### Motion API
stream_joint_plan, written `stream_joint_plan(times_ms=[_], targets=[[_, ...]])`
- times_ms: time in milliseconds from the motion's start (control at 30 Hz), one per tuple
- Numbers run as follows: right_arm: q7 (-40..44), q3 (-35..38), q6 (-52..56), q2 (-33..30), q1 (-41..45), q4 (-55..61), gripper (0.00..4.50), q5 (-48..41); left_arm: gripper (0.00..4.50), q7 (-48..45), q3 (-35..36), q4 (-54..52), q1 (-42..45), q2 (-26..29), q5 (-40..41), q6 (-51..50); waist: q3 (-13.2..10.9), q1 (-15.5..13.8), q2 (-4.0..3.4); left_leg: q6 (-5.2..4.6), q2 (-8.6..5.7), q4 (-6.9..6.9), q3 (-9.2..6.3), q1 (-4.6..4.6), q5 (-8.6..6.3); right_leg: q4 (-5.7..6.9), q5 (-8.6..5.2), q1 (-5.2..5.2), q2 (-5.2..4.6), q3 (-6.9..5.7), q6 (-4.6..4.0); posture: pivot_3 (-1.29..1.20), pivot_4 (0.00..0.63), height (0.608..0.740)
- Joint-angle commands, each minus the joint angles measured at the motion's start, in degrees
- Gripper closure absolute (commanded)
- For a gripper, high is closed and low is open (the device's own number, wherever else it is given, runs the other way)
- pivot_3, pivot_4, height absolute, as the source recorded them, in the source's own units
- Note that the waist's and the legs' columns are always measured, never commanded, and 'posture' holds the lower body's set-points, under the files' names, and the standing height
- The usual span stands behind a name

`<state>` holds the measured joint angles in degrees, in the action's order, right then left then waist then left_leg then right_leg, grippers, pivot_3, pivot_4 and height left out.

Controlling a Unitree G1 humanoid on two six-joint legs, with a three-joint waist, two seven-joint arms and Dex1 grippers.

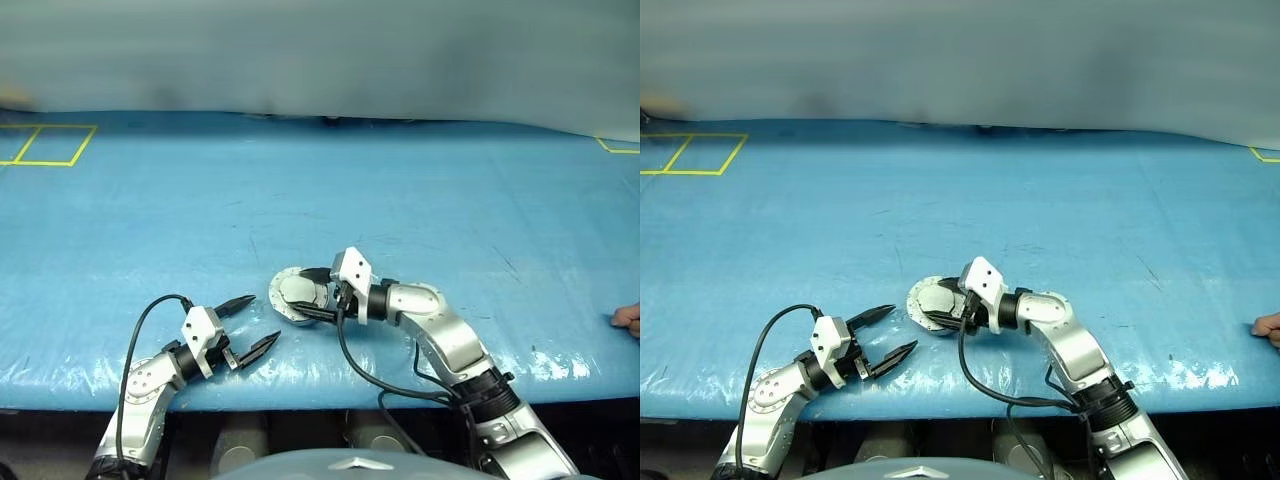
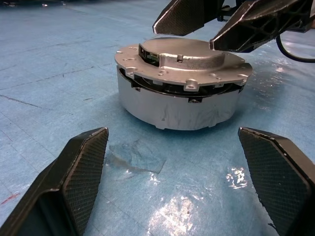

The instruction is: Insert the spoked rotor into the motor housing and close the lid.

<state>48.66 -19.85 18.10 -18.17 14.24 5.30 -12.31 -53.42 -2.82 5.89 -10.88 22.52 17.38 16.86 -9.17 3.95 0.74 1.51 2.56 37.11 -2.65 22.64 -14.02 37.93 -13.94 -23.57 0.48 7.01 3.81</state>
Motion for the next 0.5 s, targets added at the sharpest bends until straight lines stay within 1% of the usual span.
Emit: stream_joint_plan(times_ms=[33,133,500], targets=[[-0.4,0.0,-0.3,0.2,-0.1,0.9,0.87,0.2,0.0,-0.1,-0.3,-0.3,-0.6,-0.3,0.1,0.4,0.0,0.0,0.0,0.0,0.0,0.0,0.0,0.0,0.0,0.0,0.0,0.0,0.0,0.0,0.0,0.0,0.15,0.74],[-0.5,-0.2,-0.7,0.2,-0.3,1.1,0.03,0.7,0.0,-0.1,-0.4,-0.3,-0.6,-0.3,0.1,0.4,0.0,0.0,0.0,0.0,0.0,0.0,0.0,0.0,0.0,0.0,0.0,0.0,0.0,0.0,0.0,0.0,0.15,0.74],[-0.7,-1.3,-2.0,-0.5,-0.9,0.4,0.03,3.0,0.0,0.2,-0.3,-0.2,-0.7,-0.3,-0.1,0.5,0.0,0.0,0.0,0.0,0.0,0.0,0.01,-0.01,0.0,-0.01,-0.01,0.0,0.0,0.0,-0.01,0.0,0.15,0.74]])
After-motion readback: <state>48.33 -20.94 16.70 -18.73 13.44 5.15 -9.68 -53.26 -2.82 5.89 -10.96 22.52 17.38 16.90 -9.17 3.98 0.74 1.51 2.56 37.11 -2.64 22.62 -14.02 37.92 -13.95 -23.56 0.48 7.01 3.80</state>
